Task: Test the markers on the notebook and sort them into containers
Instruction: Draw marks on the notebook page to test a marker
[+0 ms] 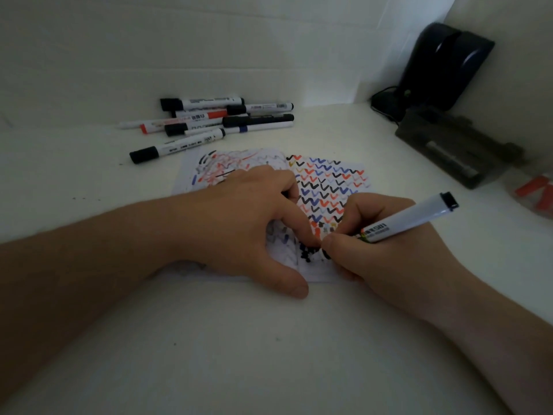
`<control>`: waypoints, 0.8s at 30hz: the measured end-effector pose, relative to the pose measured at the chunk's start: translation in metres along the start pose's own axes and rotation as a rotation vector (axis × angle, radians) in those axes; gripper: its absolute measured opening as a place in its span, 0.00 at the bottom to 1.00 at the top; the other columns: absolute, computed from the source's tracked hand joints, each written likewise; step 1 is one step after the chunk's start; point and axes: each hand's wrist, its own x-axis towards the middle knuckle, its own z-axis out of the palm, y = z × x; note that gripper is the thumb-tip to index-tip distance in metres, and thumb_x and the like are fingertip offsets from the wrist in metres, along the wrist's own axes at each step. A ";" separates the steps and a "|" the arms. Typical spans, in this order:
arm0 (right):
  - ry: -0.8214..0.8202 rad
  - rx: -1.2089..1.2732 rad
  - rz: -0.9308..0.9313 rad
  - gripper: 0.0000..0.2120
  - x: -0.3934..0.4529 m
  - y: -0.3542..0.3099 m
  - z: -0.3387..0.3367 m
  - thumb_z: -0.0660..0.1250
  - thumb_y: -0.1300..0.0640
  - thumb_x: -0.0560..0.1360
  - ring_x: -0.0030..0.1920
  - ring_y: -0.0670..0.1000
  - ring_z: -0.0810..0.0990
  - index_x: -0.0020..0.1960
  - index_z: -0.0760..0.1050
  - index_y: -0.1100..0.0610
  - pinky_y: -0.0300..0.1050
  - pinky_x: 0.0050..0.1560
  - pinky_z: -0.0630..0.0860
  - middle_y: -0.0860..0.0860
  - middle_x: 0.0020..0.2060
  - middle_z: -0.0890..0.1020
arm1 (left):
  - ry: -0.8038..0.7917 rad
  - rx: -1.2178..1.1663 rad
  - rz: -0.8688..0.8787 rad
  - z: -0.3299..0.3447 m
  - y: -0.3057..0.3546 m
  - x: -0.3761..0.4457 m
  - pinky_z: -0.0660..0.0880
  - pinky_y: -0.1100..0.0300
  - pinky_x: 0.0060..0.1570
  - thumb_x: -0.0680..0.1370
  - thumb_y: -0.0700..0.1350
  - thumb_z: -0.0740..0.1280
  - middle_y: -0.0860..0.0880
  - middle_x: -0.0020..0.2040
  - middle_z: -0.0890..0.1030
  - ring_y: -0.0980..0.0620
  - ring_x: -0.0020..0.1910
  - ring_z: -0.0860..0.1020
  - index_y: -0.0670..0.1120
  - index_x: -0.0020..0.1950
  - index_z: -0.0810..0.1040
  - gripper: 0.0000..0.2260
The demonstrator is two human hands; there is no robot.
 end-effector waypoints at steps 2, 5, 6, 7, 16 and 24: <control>-0.005 0.023 0.003 0.12 -0.001 0.000 -0.001 0.73 0.70 0.71 0.24 0.50 0.76 0.33 0.75 0.62 0.42 0.26 0.72 0.57 0.25 0.79 | -0.001 -0.004 -0.001 0.000 0.000 0.000 0.69 0.58 0.52 0.61 0.79 0.66 0.61 0.52 0.69 0.58 0.53 0.69 0.71 0.55 0.80 0.27; -0.029 -0.008 -0.029 0.10 -0.002 0.000 0.000 0.74 0.69 0.70 0.25 0.49 0.75 0.33 0.76 0.63 0.39 0.25 0.70 0.57 0.25 0.79 | -0.009 0.007 -0.003 0.000 0.000 0.001 0.67 0.59 0.50 0.61 0.80 0.66 0.62 0.51 0.68 0.59 0.52 0.68 0.72 0.55 0.79 0.26; -0.032 -0.029 -0.041 0.10 -0.002 0.000 0.000 0.74 0.69 0.70 0.26 0.49 0.74 0.33 0.76 0.63 0.39 0.25 0.69 0.57 0.26 0.79 | -0.013 0.007 -0.005 -0.001 0.001 0.001 0.67 0.60 0.50 0.61 0.80 0.66 0.62 0.51 0.68 0.59 0.53 0.68 0.72 0.56 0.79 0.27; -0.030 -0.042 -0.048 0.10 -0.002 0.001 0.000 0.73 0.69 0.70 0.26 0.49 0.73 0.33 0.75 0.63 0.39 0.25 0.69 0.58 0.26 0.78 | -0.016 0.005 -0.007 -0.001 0.001 0.001 0.67 0.60 0.50 0.61 0.80 0.66 0.62 0.51 0.68 0.59 0.53 0.68 0.72 0.56 0.79 0.27; -0.037 -0.004 -0.055 0.10 -0.001 0.005 -0.001 0.74 0.69 0.70 0.26 0.48 0.74 0.33 0.75 0.64 0.38 0.26 0.69 0.57 0.27 0.79 | -0.014 0.007 -0.005 -0.001 0.001 0.001 0.68 0.59 0.52 0.61 0.80 0.66 0.62 0.51 0.68 0.60 0.53 0.68 0.74 0.53 0.77 0.24; -0.073 0.227 0.004 0.11 0.004 0.011 -0.009 0.75 0.67 0.70 0.24 0.49 0.70 0.34 0.74 0.59 0.39 0.26 0.66 0.54 0.25 0.75 | -0.054 -0.040 -0.046 -0.005 0.003 -0.001 0.68 0.62 0.52 0.63 0.78 0.68 0.62 0.53 0.69 0.60 0.56 0.69 0.75 0.63 0.71 0.29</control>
